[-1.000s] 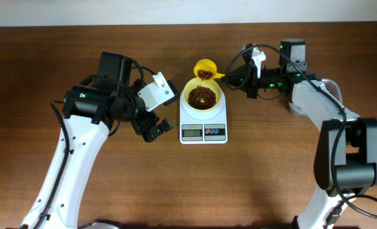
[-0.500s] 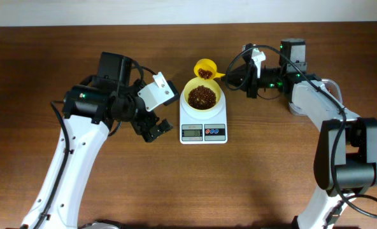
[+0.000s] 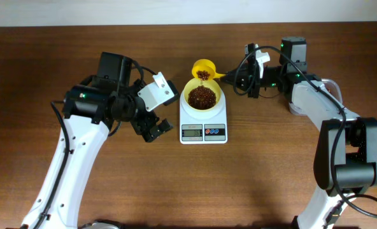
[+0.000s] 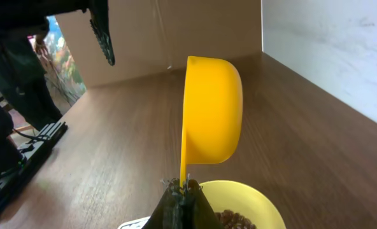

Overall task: Scoop item into bowl and weigh 50g on scale
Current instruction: 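Hold the tilted scoop above the bowl while beans finish pouring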

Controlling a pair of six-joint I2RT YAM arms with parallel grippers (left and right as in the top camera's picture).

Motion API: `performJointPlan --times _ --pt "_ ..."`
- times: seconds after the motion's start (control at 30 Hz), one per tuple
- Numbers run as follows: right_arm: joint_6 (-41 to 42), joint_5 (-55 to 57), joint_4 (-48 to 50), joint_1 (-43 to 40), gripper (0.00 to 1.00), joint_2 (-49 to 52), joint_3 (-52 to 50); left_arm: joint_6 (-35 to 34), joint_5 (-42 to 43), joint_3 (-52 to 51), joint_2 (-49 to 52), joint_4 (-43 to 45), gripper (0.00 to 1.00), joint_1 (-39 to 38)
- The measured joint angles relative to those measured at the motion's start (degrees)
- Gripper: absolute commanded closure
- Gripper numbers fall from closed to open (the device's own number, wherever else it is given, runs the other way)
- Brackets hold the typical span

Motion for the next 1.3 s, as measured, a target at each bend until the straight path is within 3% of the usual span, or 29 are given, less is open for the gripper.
performJointPlan --times 1.3 --pt "0.0 2.4 2.1 -0.1 0.96 0.2 0.0 0.0 0.0 0.0 0.0 0.0 0.01 0.0"
